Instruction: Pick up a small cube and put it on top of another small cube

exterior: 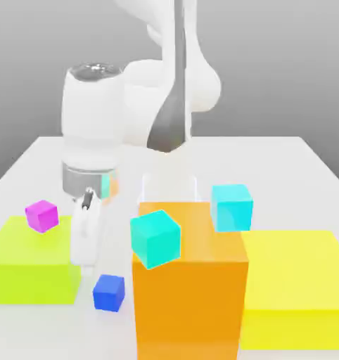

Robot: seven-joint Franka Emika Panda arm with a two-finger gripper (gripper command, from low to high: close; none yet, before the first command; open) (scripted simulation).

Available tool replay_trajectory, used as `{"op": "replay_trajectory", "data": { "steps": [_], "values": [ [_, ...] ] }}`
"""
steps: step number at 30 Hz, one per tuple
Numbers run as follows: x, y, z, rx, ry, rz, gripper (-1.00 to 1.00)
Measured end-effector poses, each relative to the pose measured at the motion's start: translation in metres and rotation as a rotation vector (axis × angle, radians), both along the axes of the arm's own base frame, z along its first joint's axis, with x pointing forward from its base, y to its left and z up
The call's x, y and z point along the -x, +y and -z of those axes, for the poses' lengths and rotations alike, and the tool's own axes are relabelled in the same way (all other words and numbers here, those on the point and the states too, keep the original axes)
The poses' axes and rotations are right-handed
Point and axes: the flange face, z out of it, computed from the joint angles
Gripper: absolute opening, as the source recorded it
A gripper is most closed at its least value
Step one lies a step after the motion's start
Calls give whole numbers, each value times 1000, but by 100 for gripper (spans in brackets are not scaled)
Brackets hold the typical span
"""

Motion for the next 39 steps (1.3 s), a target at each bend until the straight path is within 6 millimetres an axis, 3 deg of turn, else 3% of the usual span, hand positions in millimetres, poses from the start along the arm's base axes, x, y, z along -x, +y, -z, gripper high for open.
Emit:
{"op": "replay_trajectory", "data": {
  "steps": [3,12,13,19,29,33,39],
  "values": [
    [16,4,31,-49,32,116,0],
    [19,5,95,-60,38,139,0],
    [19,5,99,-59,39,138,-100],
    [20,5,101,-58,37,138,-100],
    [19,5,40,-58,36,139,-100],
    [-14,-9,-2,-12,13,31,-100],
    [-69,5,-83,32,25,-219,-100]
  ]
}}
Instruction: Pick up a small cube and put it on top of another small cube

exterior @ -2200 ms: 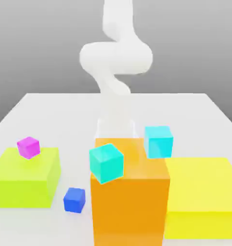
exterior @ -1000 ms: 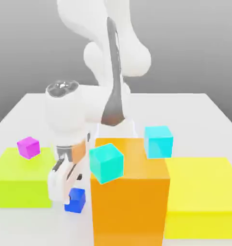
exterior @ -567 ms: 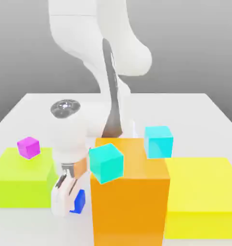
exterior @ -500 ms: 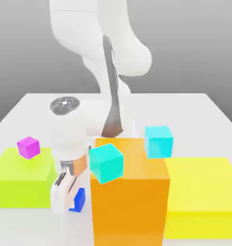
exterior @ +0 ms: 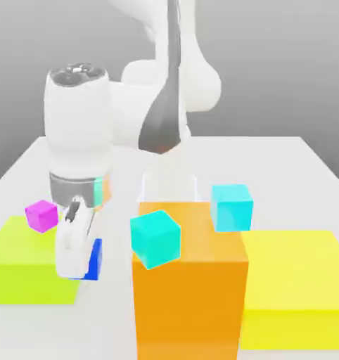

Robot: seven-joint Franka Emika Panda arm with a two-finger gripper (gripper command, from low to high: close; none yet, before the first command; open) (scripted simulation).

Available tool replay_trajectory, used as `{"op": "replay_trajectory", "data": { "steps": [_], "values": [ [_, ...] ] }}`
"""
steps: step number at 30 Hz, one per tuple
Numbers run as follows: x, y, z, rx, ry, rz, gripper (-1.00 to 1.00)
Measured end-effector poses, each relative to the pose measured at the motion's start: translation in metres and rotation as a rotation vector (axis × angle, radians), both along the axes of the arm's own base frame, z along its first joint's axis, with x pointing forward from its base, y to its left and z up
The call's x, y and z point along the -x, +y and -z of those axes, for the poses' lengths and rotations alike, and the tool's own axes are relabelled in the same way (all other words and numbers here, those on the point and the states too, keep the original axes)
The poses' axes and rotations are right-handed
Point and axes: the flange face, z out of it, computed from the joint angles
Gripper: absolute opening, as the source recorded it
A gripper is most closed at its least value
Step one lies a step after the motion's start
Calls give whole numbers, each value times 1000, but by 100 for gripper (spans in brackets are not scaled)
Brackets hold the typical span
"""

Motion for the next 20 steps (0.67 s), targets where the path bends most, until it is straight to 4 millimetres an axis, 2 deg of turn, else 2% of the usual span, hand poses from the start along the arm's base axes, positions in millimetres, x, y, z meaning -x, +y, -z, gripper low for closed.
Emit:
{"op": "replay_trajectory", "data": {
  "steps": [6,10,12,14,15,20],
  "values": [
    [-33,31,-99,5,1,-257,-100],
    [-37,72,-156,-30,14,-438,-100],
    [-34,90,-140,-60,40,-471,-100],
    [-34,95,-111,-68,46,-479,-100],
    [-33,96,-97,-70,47,-481,100],
    [-33,96,-97,-70,47,-481,100]
  ]
}}
